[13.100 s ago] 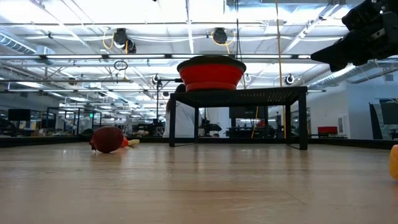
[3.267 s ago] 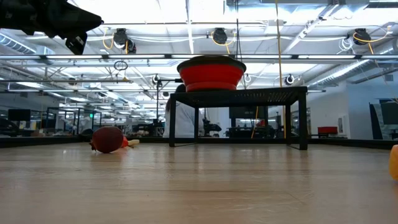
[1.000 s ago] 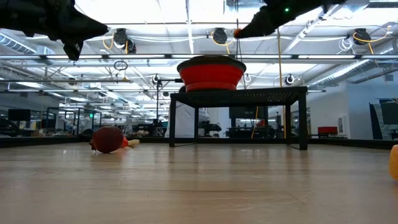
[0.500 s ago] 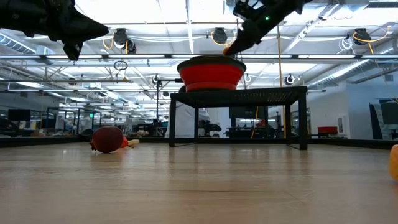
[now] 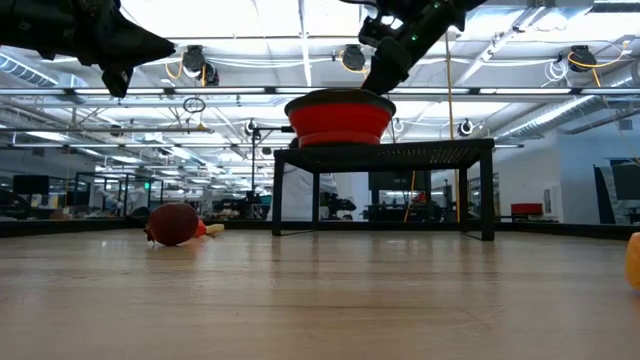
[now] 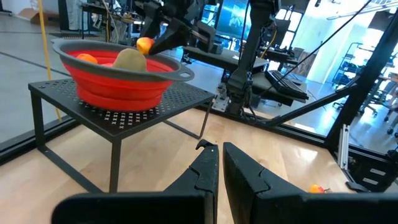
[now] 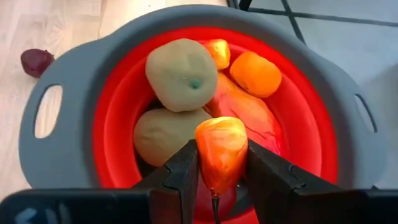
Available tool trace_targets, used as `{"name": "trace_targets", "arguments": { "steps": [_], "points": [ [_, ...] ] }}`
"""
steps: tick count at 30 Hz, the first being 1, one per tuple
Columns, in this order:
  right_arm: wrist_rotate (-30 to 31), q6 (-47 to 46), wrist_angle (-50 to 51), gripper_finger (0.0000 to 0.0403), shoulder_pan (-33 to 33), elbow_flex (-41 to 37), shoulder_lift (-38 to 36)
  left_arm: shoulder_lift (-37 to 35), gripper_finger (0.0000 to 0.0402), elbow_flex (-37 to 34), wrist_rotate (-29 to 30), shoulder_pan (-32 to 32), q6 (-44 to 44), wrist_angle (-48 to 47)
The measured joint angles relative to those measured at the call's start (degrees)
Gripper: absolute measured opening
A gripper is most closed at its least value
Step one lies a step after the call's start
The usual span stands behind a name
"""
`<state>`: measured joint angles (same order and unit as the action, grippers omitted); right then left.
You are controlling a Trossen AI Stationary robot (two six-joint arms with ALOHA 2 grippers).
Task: Pick & Place Fruit
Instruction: Put the right pear into the strainer bowl on the shelf
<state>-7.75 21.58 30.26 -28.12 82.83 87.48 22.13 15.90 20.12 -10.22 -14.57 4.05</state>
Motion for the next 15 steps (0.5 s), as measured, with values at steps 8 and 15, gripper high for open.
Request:
{"name": "trace_targets", "arguments": {
  "steps": [8, 15],
  "points": [
    [0.0, 0.1, 0.3, 0.0109, 0.0, 0.0, 0.3, 0.0, 0.0021, 0.0, 0.0, 0.0, 0.8, 0.0],
    [0.0, -2.2, 0.3, 0.0109, 0.1, 0.0, 0.3, 0.0, 0.0021, 0.0, 0.0, 0.0, 0.9, 0.0]
  ]
}}
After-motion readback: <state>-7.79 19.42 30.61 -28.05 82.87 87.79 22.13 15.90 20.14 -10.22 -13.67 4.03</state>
